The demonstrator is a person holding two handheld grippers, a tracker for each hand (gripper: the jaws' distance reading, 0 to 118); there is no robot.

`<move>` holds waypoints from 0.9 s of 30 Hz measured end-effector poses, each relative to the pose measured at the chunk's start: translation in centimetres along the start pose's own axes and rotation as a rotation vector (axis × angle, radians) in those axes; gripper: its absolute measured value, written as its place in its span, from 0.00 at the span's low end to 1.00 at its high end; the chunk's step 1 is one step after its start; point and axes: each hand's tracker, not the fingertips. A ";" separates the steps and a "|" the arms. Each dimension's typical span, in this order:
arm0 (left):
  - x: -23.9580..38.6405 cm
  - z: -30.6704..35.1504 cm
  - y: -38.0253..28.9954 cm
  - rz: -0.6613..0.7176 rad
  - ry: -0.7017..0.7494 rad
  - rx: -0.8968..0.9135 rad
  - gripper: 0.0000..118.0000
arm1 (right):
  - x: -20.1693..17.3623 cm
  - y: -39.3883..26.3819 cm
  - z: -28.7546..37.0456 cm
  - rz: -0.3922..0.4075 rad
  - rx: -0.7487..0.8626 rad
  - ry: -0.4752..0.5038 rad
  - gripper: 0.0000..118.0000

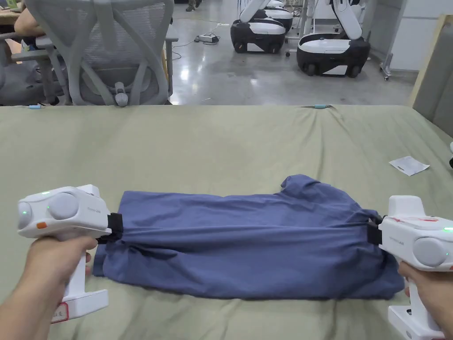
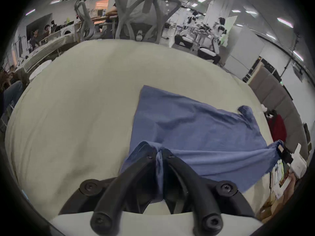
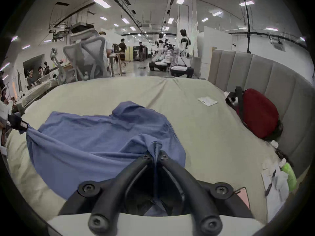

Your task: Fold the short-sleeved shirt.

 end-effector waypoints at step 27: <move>9.5 12.3 -18.4 -0.380 -0.045 0.673 0.00 | -12.7 -6.2 15.6 0.014 0.385 0.120 0.00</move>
